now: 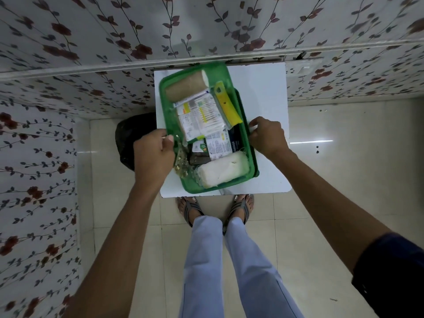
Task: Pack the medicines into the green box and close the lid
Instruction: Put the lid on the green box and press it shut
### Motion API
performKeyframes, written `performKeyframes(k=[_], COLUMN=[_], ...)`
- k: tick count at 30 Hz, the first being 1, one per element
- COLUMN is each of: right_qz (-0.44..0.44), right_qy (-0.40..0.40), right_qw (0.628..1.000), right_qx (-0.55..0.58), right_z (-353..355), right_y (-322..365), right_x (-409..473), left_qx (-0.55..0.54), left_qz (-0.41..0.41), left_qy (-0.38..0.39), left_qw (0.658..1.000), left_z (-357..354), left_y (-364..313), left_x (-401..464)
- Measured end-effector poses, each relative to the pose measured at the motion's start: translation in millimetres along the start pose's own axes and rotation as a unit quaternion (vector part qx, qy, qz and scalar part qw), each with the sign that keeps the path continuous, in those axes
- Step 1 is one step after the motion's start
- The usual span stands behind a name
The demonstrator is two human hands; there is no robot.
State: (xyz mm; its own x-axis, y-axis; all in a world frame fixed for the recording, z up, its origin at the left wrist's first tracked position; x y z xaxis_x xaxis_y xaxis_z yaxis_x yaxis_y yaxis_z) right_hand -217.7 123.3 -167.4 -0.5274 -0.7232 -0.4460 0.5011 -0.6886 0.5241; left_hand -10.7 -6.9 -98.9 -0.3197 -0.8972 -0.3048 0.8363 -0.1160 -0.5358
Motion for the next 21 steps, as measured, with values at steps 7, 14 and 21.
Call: performKeyframes(k=[7,14,21], right_qz=[-0.041,0.103,0.148], right_qy=[-0.137,-0.220,-0.123], right_qw=[0.990,0.964,0.975], right_qx=[-0.004,-0.111,-0.109], right_z=[52.7,81.4,27.4], right_y=[2.2,61.2,79.5], right_x=[-16.1,-62.9,-49.6], left_qx=[-0.011,-0.039,-0.168], left_qz=[0.005,0.054,0.153], left_qy=[-0.036,0.011,0.117], left_qw=[0.999,0.998,0.967], left_z=[16.0,-30.0,-33.6], left_y=[4.6,-5.4,-7.8], left_x=[4.3,0.7,4.0])
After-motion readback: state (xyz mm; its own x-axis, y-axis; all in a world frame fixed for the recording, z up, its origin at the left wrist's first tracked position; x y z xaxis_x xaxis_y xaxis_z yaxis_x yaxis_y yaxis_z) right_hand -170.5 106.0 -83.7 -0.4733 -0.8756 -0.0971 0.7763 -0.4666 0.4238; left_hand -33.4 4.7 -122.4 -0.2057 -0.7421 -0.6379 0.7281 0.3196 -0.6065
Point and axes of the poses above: each hand's wrist, its own x-axis towards the middle knuckle, its own z-axis out of the back of the hand, y = z × x, the point moved 3 cm from there along x, towards the middle knuckle, and after that the axes turned 11 degrees about z, right-handed, at the moved point
